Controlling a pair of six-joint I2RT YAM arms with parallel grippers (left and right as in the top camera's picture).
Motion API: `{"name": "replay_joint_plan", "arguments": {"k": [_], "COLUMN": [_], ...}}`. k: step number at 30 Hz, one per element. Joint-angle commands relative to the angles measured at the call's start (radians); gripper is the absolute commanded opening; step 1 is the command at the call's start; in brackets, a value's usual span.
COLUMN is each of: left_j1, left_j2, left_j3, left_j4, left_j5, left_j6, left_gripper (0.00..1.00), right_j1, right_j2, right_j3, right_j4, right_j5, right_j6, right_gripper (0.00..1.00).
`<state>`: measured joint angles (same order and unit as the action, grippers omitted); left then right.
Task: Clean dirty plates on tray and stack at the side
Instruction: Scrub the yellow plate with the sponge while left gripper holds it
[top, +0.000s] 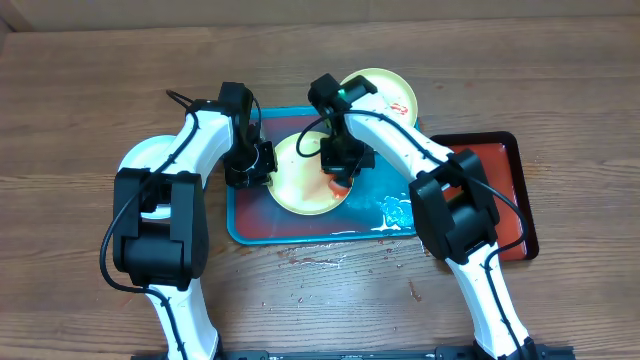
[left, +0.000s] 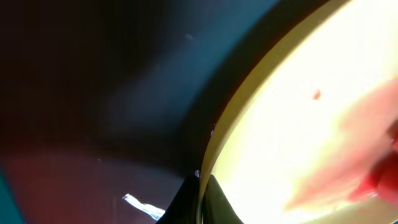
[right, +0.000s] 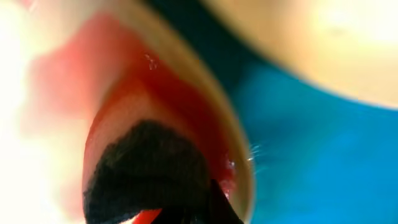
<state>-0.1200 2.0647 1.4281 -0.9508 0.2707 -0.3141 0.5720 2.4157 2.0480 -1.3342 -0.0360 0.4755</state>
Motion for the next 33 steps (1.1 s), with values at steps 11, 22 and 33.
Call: {"name": "replay_joint_plan", "arguments": {"k": [11, 22, 33], "left_j1": [0.010, 0.010, 0.010], "left_j2": [0.008, 0.008, 0.008], "left_j3": [-0.008, -0.008, -0.008], "left_j4": [-0.040, -0.037, -0.028], "left_j5": [-0.011, 0.016, 0.016], "left_j6": [0.061, 0.076, 0.075], "left_gripper": [0.04, 0.04, 0.04], "right_j1": [0.018, 0.058, 0.061], "right_j2": [0.050, 0.095, 0.096], "right_j3": [0.006, 0.006, 0.103], "right_j4": [0.284, 0.317, 0.045], "right_j5": [-0.068, -0.330, -0.374], "right_j6": [0.023, -0.034, -0.192], "right_gripper": [0.04, 0.04, 0.04]}}
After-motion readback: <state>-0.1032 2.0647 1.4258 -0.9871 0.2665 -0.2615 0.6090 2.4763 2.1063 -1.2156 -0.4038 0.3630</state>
